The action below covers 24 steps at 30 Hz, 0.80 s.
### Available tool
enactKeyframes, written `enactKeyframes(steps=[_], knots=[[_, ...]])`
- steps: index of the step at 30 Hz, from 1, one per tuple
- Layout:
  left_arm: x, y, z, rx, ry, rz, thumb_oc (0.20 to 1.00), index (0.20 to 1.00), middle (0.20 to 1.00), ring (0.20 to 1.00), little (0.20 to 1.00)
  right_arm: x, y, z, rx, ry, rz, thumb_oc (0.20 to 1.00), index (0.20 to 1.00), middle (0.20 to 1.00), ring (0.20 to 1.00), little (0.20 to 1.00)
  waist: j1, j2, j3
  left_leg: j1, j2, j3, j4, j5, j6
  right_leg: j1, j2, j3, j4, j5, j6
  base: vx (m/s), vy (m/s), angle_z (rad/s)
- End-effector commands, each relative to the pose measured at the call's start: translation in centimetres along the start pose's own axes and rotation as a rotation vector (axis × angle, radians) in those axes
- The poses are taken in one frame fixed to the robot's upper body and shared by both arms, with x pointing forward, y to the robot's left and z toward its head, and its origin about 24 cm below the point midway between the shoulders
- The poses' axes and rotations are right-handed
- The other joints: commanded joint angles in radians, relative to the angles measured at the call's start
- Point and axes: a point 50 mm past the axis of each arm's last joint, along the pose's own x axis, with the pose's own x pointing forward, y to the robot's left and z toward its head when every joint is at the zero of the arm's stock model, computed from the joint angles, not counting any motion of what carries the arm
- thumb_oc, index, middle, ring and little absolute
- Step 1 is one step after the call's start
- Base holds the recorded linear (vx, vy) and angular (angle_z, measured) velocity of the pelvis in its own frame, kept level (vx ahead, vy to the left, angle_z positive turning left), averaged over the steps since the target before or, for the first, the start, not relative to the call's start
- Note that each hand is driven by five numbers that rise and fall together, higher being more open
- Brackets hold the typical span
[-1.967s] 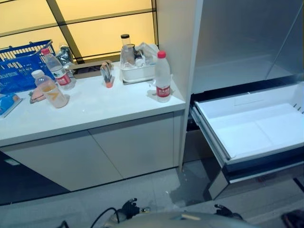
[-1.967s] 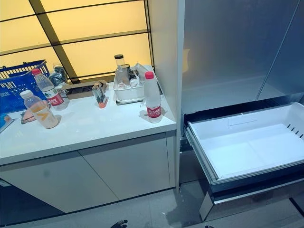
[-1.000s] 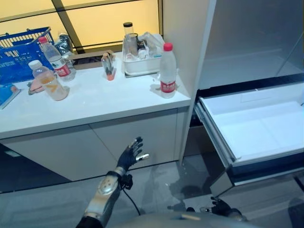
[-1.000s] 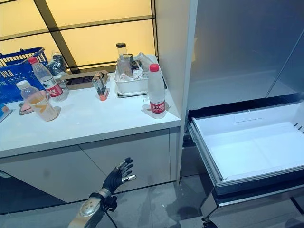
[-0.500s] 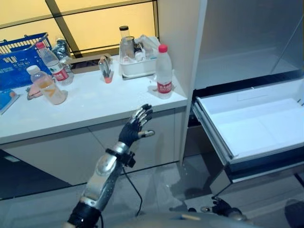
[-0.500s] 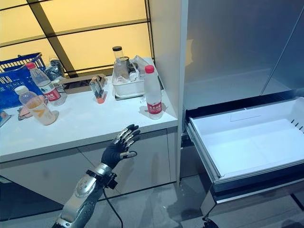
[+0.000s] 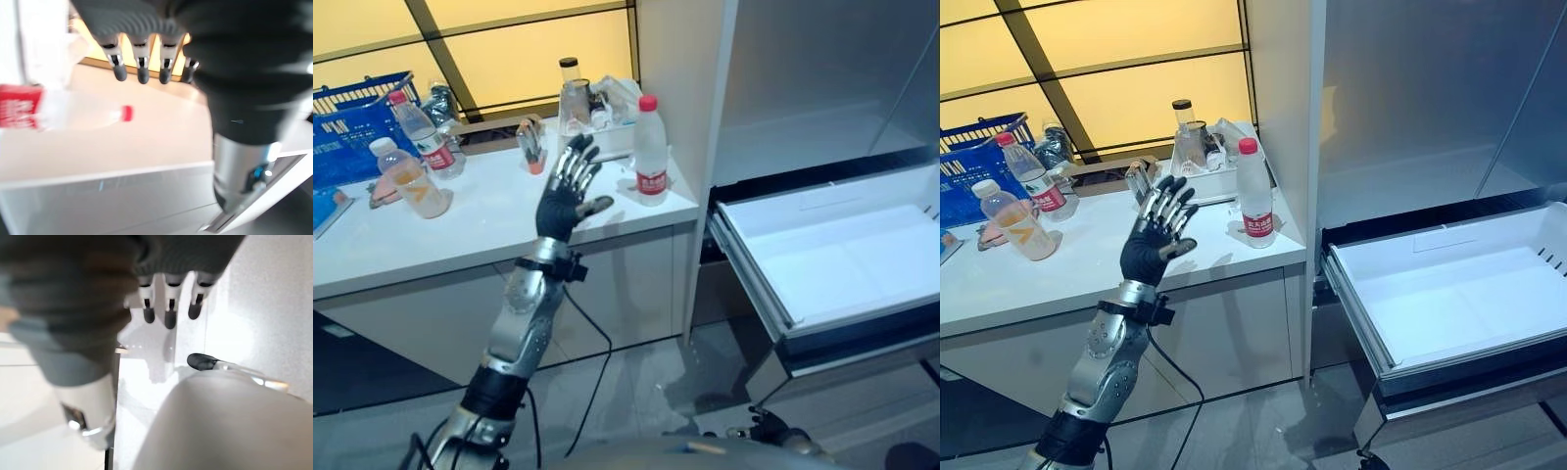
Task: Take the drinks into the refrigerator
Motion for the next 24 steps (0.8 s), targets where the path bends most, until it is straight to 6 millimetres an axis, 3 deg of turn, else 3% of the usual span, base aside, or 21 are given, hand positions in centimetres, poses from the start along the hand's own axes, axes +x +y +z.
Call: enactKeyframes(steps=[1,3,9,10,14,24], knots=[[3.0,1.6,2.6,0.124,-0.135,0.063,1.0,1.0,1.0,1.0,1.0,0.3,3.0,1.0,-0.021,-0.021,0.075,1.0,1.0,1.0,1.0,1.0,-0.024,-0.085,-0.007,-0.023,-0.066,0.003,0.009,-0.049,0.039,0.054,-0.047,0.004,0.018,-0.072,0.043,0.0,0.0,0.0],[4.6,2.2,2.5,0.166,-0.121,0.102,1.0,1.0,1.0,1.0,1.0,0.2,3.0,0.8,-0.032,-0.014,0.074,1.0,1.0,1.0,1.0,1.0,-0.034,-0.081,-0.01,-0.02,-0.065,0.006,0.009,-0.049,0.038,0.055,-0.048,0.004,0.017,-0.071,0.045,0.02,0.0,-0.01],[6.8,3.3,1.7,0.259,-0.041,0.132,1.0,1.0,1.0,1.0,1.0,0.1,3.0,0.2,-0.047,0.002,0.072,1.0,1.0,1.0,1.0,1.0,-0.05,-0.071,-0.011,-0.012,-0.061,0.01,0.008,-0.056,0.037,0.06,-0.046,0.006,0.016,-0.075,0.049,0.0,0.0,0.0],[7.7,3.4,2.0,0.301,-0.029,0.108,1.0,1.0,1.0,1.0,1.0,0.1,1.9,-0.4,-0.024,0.04,0.05,1.0,1.0,1.0,1.0,1.0,-0.051,-0.069,-0.013,-0.011,-0.06,0.011,0.007,-0.055,0.035,0.059,-0.046,0.004,0.015,-0.075,0.051,0.0,0.0,0.0],[7.8,3.8,0.7,0.333,0.042,0.118,1.0,1.0,1.0,1.0,1.0,0.4,1.6,0.5,-0.021,0.035,0.03,1.0,1.0,1.0,1.0,1.0,-0.047,-0.068,-0.016,-0.01,-0.06,0.011,0.005,-0.055,0.035,0.059,-0.045,0.007,0.012,-0.073,0.052,0.0,0.0,0.0],[8.6,5.2,-2.2,0.44,0.22,0.16,1.0,1.0,1.0,1.0,1.0,0.1,0.4,-0.6,0.036,0.059,-0.026,1.0,1.0,1.0,1.0,1.0,-0.073,-0.06,-0.015,-0.006,-0.057,0.03,0.001,-0.054,0.035,0.049,-0.04,0.028,0.011,-0.069,0.055,0.0,-0.002,-0.04]])
